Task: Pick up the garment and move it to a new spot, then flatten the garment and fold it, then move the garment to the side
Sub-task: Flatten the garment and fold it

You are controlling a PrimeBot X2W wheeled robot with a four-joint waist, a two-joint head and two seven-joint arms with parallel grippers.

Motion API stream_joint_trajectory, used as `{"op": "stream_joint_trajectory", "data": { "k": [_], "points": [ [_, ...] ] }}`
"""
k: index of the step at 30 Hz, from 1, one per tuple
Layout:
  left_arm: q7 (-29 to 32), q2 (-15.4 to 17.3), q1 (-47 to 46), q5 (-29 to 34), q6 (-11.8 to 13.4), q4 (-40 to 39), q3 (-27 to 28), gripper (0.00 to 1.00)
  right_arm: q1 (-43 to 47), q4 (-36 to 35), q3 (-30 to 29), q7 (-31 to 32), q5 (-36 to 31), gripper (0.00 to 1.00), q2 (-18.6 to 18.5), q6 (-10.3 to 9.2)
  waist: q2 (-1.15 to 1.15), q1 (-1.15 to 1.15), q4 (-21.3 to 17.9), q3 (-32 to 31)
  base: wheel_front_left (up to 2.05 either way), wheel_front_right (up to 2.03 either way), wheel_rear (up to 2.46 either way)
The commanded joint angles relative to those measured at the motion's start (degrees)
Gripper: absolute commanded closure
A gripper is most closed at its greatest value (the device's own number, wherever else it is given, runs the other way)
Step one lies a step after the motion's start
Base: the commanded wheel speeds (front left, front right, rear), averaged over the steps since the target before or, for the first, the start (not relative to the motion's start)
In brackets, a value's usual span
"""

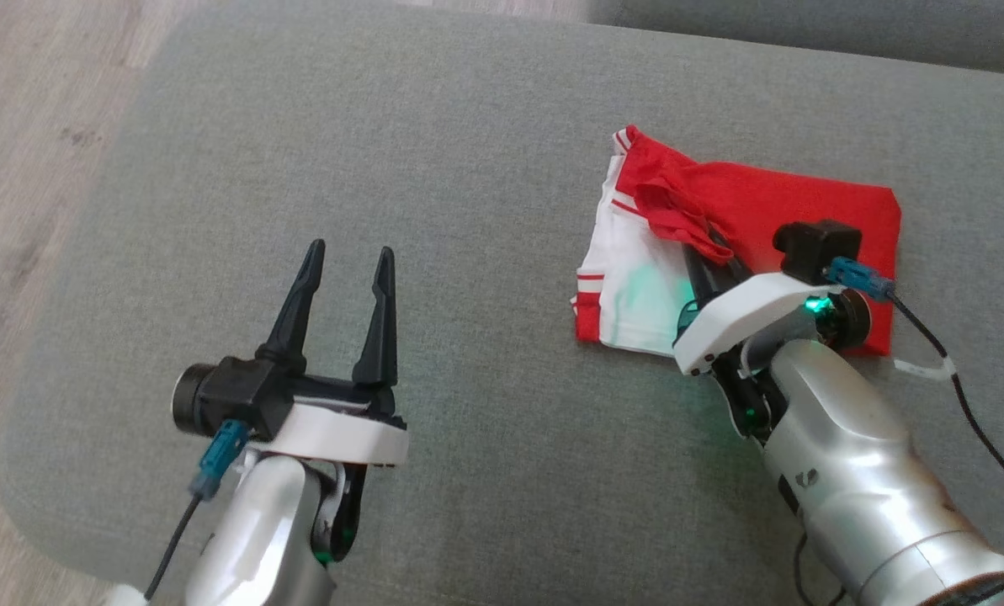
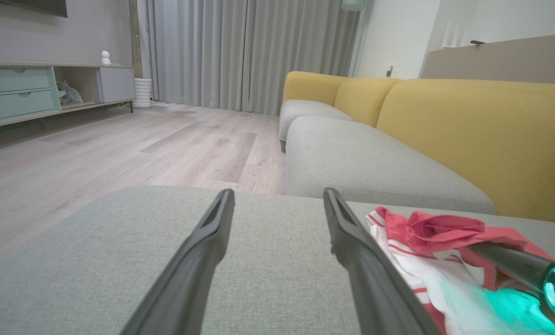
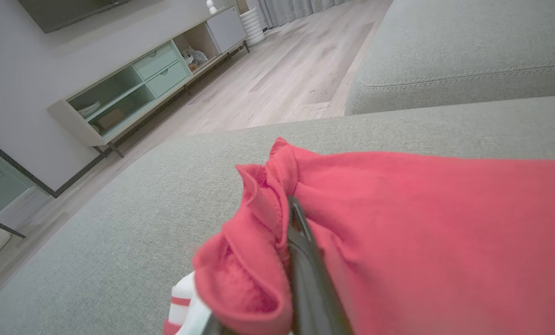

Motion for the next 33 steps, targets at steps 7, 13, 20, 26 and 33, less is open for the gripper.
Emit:
{"op": "stream_joint_trajectory", "data": {
  "k": [7, 13, 20, 26, 33],
  "points": [
    [-0.3, 0.2, -2.3, -0.9, 0.5, -1.9, 1.3, 0.00, -3.0, -0.9, 4.8, -1.1, 0.5, 1.00, 0.8, -0.04, 0.00, 0.00, 0.3, 0.9, 0.00, 0.00, 0.00],
    [-0.3, 0.2, -2.6, -1.3, 0.7, -1.4, 0.7, 0.00, -0.6, -2.9, 12.6, -0.4, 2.6, 0.00, 0.8, -0.04, 0.00, 0.00, 0.4, 0.4, 0.00, 0.00, 0.00],
    [-0.3, 0.2, -2.5, -0.9, 0.7, -0.9, 1.6, 0.00, -1.4, -6.8, 18.4, 0.0, 9.5, 0.00, 0.8, -0.04, 0.00, 0.00, -1.4, -1.4, 0.00, 0.00, 0.00],
    [-0.3, 0.5, -1.8, -0.3, 0.9, -1.1, 3.1, 0.00, -5.4, -4.3, 12.8, -1.0, 3.9, 0.00, 0.8, -0.04, 0.00, 0.00, -4.4, -3.2, 0.00, 0.00, 0.00],
    [-0.3, 0.7, 0.5, 0.0, 1.2, -2.1, 5.0, 0.00, -1.4, -11.5, -7.6, -1.1, -13.6, 0.00, -0.7, -0.04, 0.00, 0.00, -9.1, -5.1, 0.00, 0.00, 0.00]
  ]
}}
